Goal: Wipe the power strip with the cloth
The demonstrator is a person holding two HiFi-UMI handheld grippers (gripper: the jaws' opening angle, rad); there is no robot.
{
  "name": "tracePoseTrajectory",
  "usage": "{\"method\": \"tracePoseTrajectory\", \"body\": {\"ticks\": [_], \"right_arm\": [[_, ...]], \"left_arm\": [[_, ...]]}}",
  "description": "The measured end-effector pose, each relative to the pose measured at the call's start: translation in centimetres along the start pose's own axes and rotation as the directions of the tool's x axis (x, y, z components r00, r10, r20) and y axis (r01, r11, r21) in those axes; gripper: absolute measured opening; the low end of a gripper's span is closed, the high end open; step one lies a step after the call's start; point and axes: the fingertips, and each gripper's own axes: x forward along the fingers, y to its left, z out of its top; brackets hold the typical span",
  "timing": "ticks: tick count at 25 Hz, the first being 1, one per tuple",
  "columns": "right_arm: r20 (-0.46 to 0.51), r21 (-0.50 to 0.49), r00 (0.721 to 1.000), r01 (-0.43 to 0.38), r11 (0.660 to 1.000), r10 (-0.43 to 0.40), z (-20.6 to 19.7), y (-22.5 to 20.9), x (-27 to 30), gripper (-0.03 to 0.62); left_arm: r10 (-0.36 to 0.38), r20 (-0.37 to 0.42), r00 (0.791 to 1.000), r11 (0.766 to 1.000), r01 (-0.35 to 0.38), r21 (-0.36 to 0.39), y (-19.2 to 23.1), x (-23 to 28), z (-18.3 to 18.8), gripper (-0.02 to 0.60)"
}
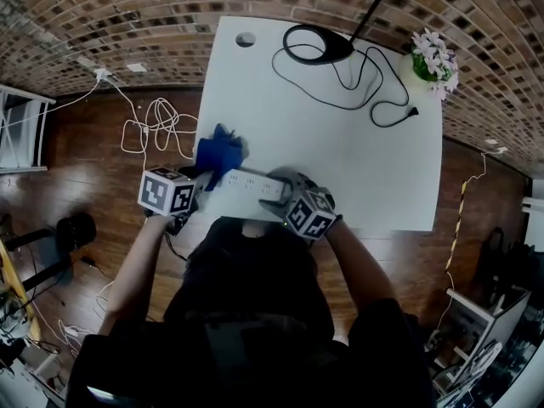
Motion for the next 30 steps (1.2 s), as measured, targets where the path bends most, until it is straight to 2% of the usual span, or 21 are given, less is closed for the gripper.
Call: {"method": "tracePoseTrajectory", "body": {"ticks": [3,8,10,13,15,17,19,20,22,24,25,30], "right_arm": [[0.001,0.000,1.000,0.002,1.000,-0.002,0.0,0.0,0.0,0.273],[0.001,-0.002,1.000,0.004,1.000,-0.004,0.0,0.0,0.1,0.273],[0.000,-0.002,1.000,0.004,1.000,-0.004,0.0,0.0,0.2,0.273],[0.000,-0.001,1.000,0.005,1.000,-0.005,0.0,0.0,0.2,0.273],[0.003,-0.004,1.000,0.006,1.000,-0.006,0.0,0.1,0.2,0.272],[0.007,-0.007,1.000,0.007,1.000,-0.007,0.0,0.1,0.2,0.272],[0.011,-0.010,1.000,0.009,1.000,-0.009,0.1,0.1,0.2,0.273],[0.013,-0.012,1.000,0.010,1.000,-0.010,0.1,0.1,0.1,0.273],[0.016,-0.016,1.000,0.012,1.000,-0.012,0.0,0.1,0.0,0.273],[0.019,-0.019,1.000,0.013,1.000,-0.013,0.0,0.0,0.0,0.273],[0.020,-0.021,1.000,0.013,1.000,-0.013,0.0,0.0,0.0,0.273],[0.024,-0.027,1.000,0.016,1.000,-0.015,0.0,0.0,-0.1,0.273]], "left_arm": [[0.024,0.012,1.000,1.000,-0.024,-0.013,0.4,-0.2,-0.2,0.057],[0.061,0.014,0.998,0.998,-0.061,0.026,0.3,-0.4,0.0,0.057],[0.089,0.001,0.996,0.993,-0.089,0.083,0.3,-0.3,0.0,0.057],[0.164,-0.027,0.986,0.969,-0.156,0.191,-0.2,-0.3,0.2,0.057],[0.197,-0.028,0.980,0.957,-0.186,0.221,-0.8,-0.3,0.5,0.057],[0.192,-0.013,0.981,0.957,-0.184,0.226,-0.8,-0.2,0.5,0.057],[0.167,0.006,0.986,0.966,-0.165,0.201,-0.5,0.0,0.4,0.057],[0.151,0.009,0.989,0.975,-0.150,0.162,-0.5,0.0,0.4,0.057],[0.099,0.009,0.995,0.995,-0.099,0.033,-0.3,0.0,0.1,0.057],[0.038,0.023,0.999,0.995,-0.036,-0.096,0.1,0.1,-0.1,0.057],[0.023,0.031,0.999,0.991,-0.019,-0.129,0.3,0.0,-0.1,0.057],[0.062,0.029,0.998,0.993,-0.059,-0.100,0.3,0.1,-0.3,0.057]]}}
